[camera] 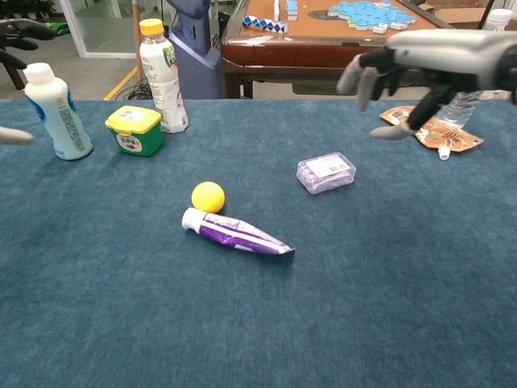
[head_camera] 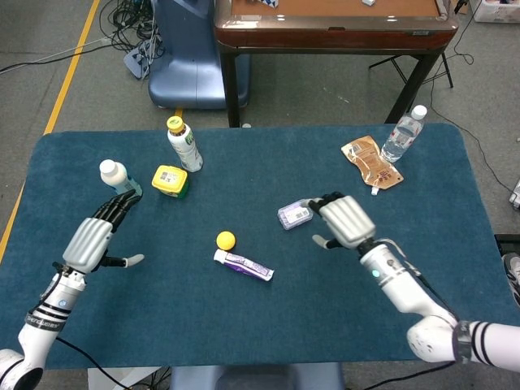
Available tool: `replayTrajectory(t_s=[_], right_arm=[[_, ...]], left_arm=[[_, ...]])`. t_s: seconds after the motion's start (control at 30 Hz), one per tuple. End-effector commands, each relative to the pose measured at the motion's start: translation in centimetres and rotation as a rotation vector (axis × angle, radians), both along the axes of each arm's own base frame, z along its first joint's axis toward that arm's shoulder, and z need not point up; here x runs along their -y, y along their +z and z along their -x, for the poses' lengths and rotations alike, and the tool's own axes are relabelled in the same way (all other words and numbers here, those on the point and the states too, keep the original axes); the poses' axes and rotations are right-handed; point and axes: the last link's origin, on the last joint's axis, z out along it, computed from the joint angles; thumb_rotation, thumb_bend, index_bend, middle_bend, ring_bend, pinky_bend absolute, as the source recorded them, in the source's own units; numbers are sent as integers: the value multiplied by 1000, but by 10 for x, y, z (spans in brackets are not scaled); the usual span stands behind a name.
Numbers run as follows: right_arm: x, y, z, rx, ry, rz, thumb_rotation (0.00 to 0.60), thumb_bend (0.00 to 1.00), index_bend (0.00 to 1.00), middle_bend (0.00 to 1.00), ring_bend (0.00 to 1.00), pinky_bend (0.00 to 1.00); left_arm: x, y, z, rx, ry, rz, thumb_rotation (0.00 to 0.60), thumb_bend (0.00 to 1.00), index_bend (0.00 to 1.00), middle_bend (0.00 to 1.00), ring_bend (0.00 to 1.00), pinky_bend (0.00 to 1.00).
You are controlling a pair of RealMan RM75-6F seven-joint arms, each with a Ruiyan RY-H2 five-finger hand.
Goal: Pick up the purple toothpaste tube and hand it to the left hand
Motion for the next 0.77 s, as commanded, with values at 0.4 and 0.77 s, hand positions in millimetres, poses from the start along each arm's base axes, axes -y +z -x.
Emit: replayTrajectory(t_s=[0.4, 0.77], right_arm=[[-77, 73, 113, -80, -287, 280, 600, 321, 362, 438, 357, 278], [-138, 82, 138, -53, -340, 395, 600, 324, 403, 461, 376, 278]], left_arm=[[45, 36, 72, -190, 277, -181, 600, 1, 0, 0, 0, 88], [88, 33, 70, -248, 296, -225, 600, 1, 0, 0, 0, 88]])
